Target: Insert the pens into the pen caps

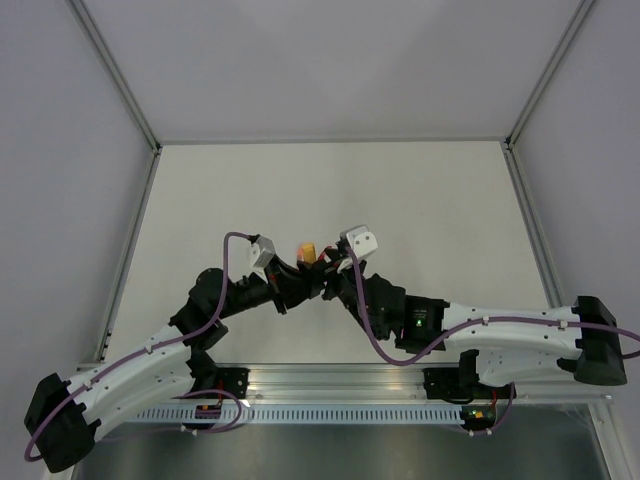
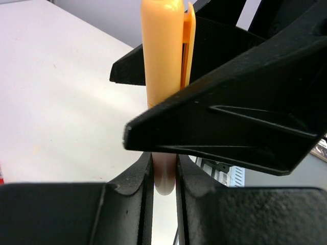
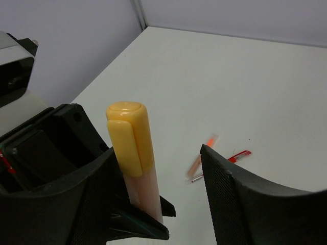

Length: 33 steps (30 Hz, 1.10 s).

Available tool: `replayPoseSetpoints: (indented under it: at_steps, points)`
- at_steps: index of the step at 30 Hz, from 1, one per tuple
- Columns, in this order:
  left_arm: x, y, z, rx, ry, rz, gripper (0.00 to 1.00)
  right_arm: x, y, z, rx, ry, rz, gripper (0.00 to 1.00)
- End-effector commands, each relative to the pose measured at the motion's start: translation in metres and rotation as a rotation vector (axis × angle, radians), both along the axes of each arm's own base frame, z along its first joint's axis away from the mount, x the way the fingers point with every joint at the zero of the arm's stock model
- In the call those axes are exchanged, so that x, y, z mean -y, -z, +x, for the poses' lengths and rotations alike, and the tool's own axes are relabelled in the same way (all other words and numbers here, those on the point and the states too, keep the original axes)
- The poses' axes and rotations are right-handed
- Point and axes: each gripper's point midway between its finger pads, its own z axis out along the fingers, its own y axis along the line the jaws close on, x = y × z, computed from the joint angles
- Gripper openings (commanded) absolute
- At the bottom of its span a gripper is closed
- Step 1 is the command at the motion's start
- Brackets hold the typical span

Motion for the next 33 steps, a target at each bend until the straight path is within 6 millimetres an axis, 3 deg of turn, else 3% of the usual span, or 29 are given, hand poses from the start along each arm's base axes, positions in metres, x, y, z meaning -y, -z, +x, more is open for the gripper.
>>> replayPoseSetpoints:
  at_steps: [1, 11, 19, 25, 29, 33]
  points:
    - [0.002, -0.027, -0.006, 0.075, 0.036, -0.061, 0.02, 0.001, -0.023, -0.010, 0.022, -0.068, 0.014, 0.70]
    - [0.004, -0.029, -0.015, 0.103, 0.090, -0.071, 0.02, 0.004, -0.045, -0.026, 0.035, -0.174, 0.039, 0.80]
    - [0.009, -0.033, -0.038, 0.151, 0.228, -0.083, 0.02, 0.015, -0.083, -0.033, 0.058, -0.228, 0.054, 0.80]
    - [0.013, -0.033, -0.046, 0.157, 0.295, -0.086, 0.02, 0.011, -0.104, -0.042, 0.062, -0.301, 0.081, 0.76]
    - [0.014, -0.033, -0.050, 0.164, 0.323, -0.088, 0.02, 0.005, -0.104, -0.044, 0.043, -0.338, 0.060, 0.73]
    - [0.013, -0.035, -0.056, 0.182, 0.350, -0.097, 0.02, 0.001, -0.103, -0.044, 0.036, -0.363, 0.050, 0.61]
